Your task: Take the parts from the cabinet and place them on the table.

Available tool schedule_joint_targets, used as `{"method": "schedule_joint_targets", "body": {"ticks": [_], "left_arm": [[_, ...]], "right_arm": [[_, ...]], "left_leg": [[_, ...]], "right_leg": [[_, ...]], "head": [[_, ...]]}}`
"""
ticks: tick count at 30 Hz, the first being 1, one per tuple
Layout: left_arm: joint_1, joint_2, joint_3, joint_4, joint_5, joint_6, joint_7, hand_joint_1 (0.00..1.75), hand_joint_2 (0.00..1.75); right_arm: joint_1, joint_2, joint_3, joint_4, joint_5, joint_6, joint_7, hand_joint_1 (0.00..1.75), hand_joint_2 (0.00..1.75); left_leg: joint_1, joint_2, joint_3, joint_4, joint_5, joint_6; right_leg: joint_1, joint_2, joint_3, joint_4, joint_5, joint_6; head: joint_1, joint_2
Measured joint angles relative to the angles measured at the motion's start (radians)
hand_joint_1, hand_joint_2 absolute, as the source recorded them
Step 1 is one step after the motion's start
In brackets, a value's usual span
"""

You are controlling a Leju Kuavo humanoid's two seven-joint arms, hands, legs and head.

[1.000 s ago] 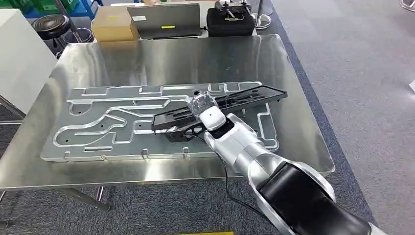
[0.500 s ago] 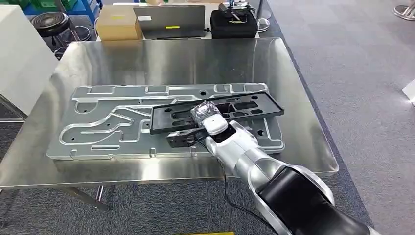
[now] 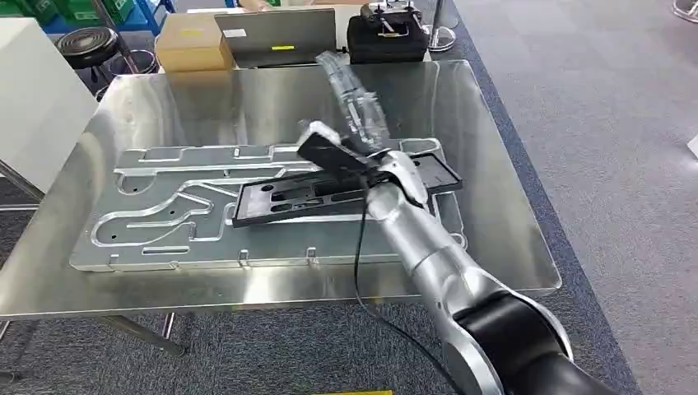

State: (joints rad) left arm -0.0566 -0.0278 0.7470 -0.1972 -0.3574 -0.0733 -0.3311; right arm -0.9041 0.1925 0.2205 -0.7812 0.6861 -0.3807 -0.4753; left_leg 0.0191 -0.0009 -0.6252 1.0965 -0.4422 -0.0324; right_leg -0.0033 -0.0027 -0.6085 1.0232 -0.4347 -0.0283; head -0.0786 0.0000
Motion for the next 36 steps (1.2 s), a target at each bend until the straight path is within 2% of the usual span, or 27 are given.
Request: {"method": "schedule_joint_targets", "body": {"ticks": [1,2,5,6,7,8,10,11,12,13,14,15,16,17,20,21,22,23,25,26,27,28,29,31,32,33,36], "left_arm": [[0.001,0.001,0.006,0.000,-0.001,-0.002,0.000,0.00,0.00],[0.001,0.001,0.009,0.000,-0.003,-0.003,-0.002,0.00,0.00],[0.005,0.001,0.024,0.000,-0.004,-0.017,-0.019,0.00,0.00],[0.008,0.001,0.029,0.000,-0.006,-0.020,-0.023,0.00,0.00],[0.013,0.001,0.032,0.000,-0.008,-0.022,-0.027,0.00,0.00],[0.015,0.001,0.034,0.000,-0.009,-0.024,-0.029,0.00,0.00],[0.016,0.002,0.039,0.000,-0.010,-0.025,-0.030,0.00,0.00],[0.016,0.003,0.040,0.000,-0.010,-0.025,-0.032,0.00,0.00],[0.015,0.003,0.042,0.000,-0.010,-0.026,-0.033,0.00,0.00],[0.013,0.003,0.048,0.000,-0.008,-0.027,-0.039,0.00,0.00],[0.010,0.003,0.054,0.000,-0.006,-0.029,-0.044,0.00,0.00],[0.009,0.003,0.059,0.000,-0.007,-0.031,-0.051,0.00,0.00],[0.012,0.003,0.063,0.000,-0.007,-0.032,-0.056,0.00,0.00],[0.017,0.003,0.069,0.000,-0.008,-0.032,-0.059,0.00,0.00],[0.025,0.004,0.085,0.000,-0.014,-0.032,-0.066,0.00,0.00],[0.027,0.007,0.091,0.000,-0.018,-0.032,-0.066,0.00,0.00],[0.027,0.011,0.096,0.000,-0.018,-0.035,-0.069,0.00,0.00],[0.029,0.011,0.099,0.000,-0.018,-0.036,-0.069,0.00,0.00],[0.028,0.011,0.105,0.000,-0.021,-0.037,-0.072,0.00,0.00],[0.029,0.011,0.107,0.000,-0.021,-0.037,-0.073,0.00,0.00],[0.030,0.011,0.109,0.000,-0.023,-0.038,-0.075,0.00,0.00],[0.032,0.011,0.111,0.000,-0.027,-0.039,-0.077,0.00,0.00],[0.032,0.011,0.112,0.000,-0.027,-0.039,-0.080,0.00,0.00],[0.029,0.011,0.117,0.000,-0.030,-0.040,-0.080,0.00,0.00],[0.025,0.011,0.120,-0.001,-0.032,-0.040,-0.078,0.00,0.00],[0.026,0.010,0.123,-0.001,-0.034,-0.040,-0.077,0.00,0.00],[0.029,0.009,0.130,0.000,-0.040,-0.039,-0.071,0.00,0.00]], "right_arm": [[0.028,-0.027,-0.010,-0.082,-0.027,0.003,0.006,0.00,0.00],[0.055,-0.060,-0.024,-0.165,-0.035,-0.011,0.010,0.00,0.00],[0.228,-0.142,-0.083,-0.437,-0.071,-0.099,-0.020,0.00,0.00],[0.301,-0.162,-0.110,-0.520,-0.089,-0.116,-0.039,0.00,0.00],[0.357,-0.189,-0.145,-0.607,-0.110,-0.121,-0.064,0.00,0.00],[0.401,-0.205,-0.176,-0.674,-0.121,-0.120,-0.074,0.00,0.00],[0.465,-0.227,-0.216,-0.756,-0.120,-0.119,-0.085,0.00,0.00],[0.478,-0.233,-0.230,-0.783,-0.117,-0.121,-0.085,0.00,0.00],[0.492,-0.234,-0.233,-0.792,-0.109,-0.126,-0.084,0.00,0.00],[0.519,-0.243,-0.250,-0.821,-0.105,-0.147,-0.084,0.00,0.00],[0.577,-0.249,-0.268,-0.856,-0.115,-0.161,-0.090,0.00,0.00],[0.656,-0.257,-0.300,-0.901,-0.138,-0.173,-0.113,0.00,0.00],[0.718,-0.263,-0.348,-0.942,-0.172,-0.175,-0.138,0.00,0.00],[0.757,-0.264,-0.411,-0.960,-0.211,-0.160,-0.155,0.00,0.00],[0.898,-0.255,-0.510,-0.977,-0.261,-0.109,-0.206,0.00,0.00],[0.938,-0.250,-0.534,-0.977,-0.263,-0.096,-0.212,0.00,0.00],[0.963,-0.235,-0.561,-0.976,-0.263,-0.088,-0.217,0.00,0.00],[0.982,-0.223,-0.576,-0.975,-0.262,-0.084,-0.219,0.00,0.00],[1.020,-0.206,-0.605,-0.972,-0.247,-0.083,-0.218,0.00,0.00],[1.034,-0.201,-0.617,-0.969,-0.236,-0.083,-0.209,0.00,0.00],[1.043,-0.196,-0.631,-0.963,-0.217,-0.083,-0.189,0.00,0.00],[1.050,-0.190,-0.644,-0.958,-0.199,-0.080,-0.170,0.00,0.00],[1.058,-0.185,-0.660,-0.947,-0.179,-0.070,-0.153,0.00,0.00],[1.066,-0.175,-0.704,-0.911,-0.150,-0.042,-0.147,0.00,0.00],[1.068,-0.168,-0.731,-0.895,-0.132,-0.030,-0.149,0.00,0.00],[1.065,-0.162,-0.755,-0.878,-0.116,-0.022,-0.150,0.00,0.00],[1.063,-0.139,-0.833,-0.813,-0.081,-0.007,-0.174,0.00,0.00]], "left_leg": [[0.000,-0.001,0.028,-0.062,0.001,0.007],[-0.007,-0.001,0.038,-0.079,-0.003,0.012],[-0.008,-0.009,0.039,-0.076,-0.002,0.029],[0.004,-0.011,0.048,-0.089,0.004,0.040],[0.003,-0.013,0.053,-0.093,0.005,0.043],[0.003,-0.012,0.052,-0.093,0.005,0.049],[-0.001,-0.007,0.049,-0.093,0.005,0.053],[-0.003,-0.005,0.047,-0.092,0.004,0.054],[-0.003,-0.001,0.048,-0.092,0.003,0.055],[-0.004,0.005,0.049,-0.091,0.005,0.054],[-0.003,0.005,0.049,-0.090,0.005,0.054],[-0.001,-0.007,0.050,-0.088,0.003,0.054],[-0.001,-0.017,0.050,-0.083,0.001,0.050],[-0.008,-0.022,0.047,-0.073,-0.004,0.042],[-0.007,-0.021,0.046,-0.077,-0.002,0.028],[-0.009,-0.022,0.043,-0.076,-0.003,0.021],[-0.006,-0.017,0.042,-0.067,-0.019,0.017],[-0.006,-0.012,0.025,-0.024,-0.068,0.012],[-0.005,-0.010,-0.025,0.126,-0.168,0.006],[-0.005,-0.009,-0.043,0.193,-0.201,0.004],[-0.005,-0.008,-0.040,0.214,-0.207,0.003],[-0.006,-0.008,-0.013,0.189,-0.194,0.004],[-0.006,-0.008,0.038,0.120,-0.166,0.007],[-0.007,-0.008,0.176,-0.086,-0.112,0.021],[-0.013,-0.008,0.182,-0.105,-0.130,0.030],[-0.020,-0.009,0.180,-0.115,-0.106,0.035],[-0.022,-0.008,0.165,-0.117,-0.077,0.054]], "right_leg": [[0.000,0.000,-0.001,0.002,-0.002,0.004],[0.006,0.001,-0.006,0.005,-0.002,0.011],[0.006,-0.005,0.007,-0.009,0.001,0.030],[0.008,-0.007,0.011,-0.007,-0.007,0.039],[0.004,0.000,0.008,0.011,-0.023,0.045],[0.003,0.003,-0.021,0.065,-0.061,0.047],[-0.001,0.003,-0.108,0.234,-0.140,0.052],[-0.002,0.003,-0.138,0.290,-0.156,0.054],[-0.003,0.003,-0.150,0.307,-0.148,0.056],[-0.004,0.003,-0.134,0.277,-0.121,0.056],[-0.006,0.001,-0.094,0.208,-0.082,0.056],[-0.010,0.001,-0.032,0.104,-0.038,0.055],[-0.011,-0.001,0.020,0.018,-0.014,0.051],[-0.004,0.001,0.024,-0.001,-0.019,0.047],[-0.001,0.006,0.020,0.004,-0.017,0.036],[-0.010,0.004,0.019,-0.005,-0.010,0.026],[-0.013,0.001,0.015,-0.009,-0.004,0.017],[-0.013,0.001,0.007,-0.008,0.002,0.010],[-0.011,0.001,-0.008,-0.008,0.013,0.006],[-0.010,0.000,-0.018,-0.006,0.019,0.006],[-0.009,0.000,-0.028,-0.004,0.026,0.006],[-0.009,0.001,-0.038,-0.001,0.033,0.007],[-0.008,0.003,-0.048,0.001,0.039,0.010],[-0.009,0.004,-0.063,0.003,0.057,0.018],[-0.009,0.001,-0.061,-0.001,0.066,0.024],[-0.006,0.002,-0.056,-0.002,0.070,0.031],[-0.011,0.001,-0.055,-0.022,0.104,0.054]], "head": [[0.000,0.000],[0.000,0.000],[0.000,0.000],[0.000,0.000],[0.000,0.000],[0.000,0.000],[0.000,0.000],[0.000,0.000],[0.000,0.000],[0.000,0.000],[0.000,0.000],[0.000,0.000],[0.000,0.000],[0.000,0.000],[0.000,0.000],[0.000,0.000],[0.000,0.000],[0.000,0.000],[0.000,0.000],[0.000,0.000],[0.000,0.000],[0.000,0.000],[0.000,0.000],[0.000,0.000],[0.000,0.000],[0.001,0.000],[0.000,0.000]]}}
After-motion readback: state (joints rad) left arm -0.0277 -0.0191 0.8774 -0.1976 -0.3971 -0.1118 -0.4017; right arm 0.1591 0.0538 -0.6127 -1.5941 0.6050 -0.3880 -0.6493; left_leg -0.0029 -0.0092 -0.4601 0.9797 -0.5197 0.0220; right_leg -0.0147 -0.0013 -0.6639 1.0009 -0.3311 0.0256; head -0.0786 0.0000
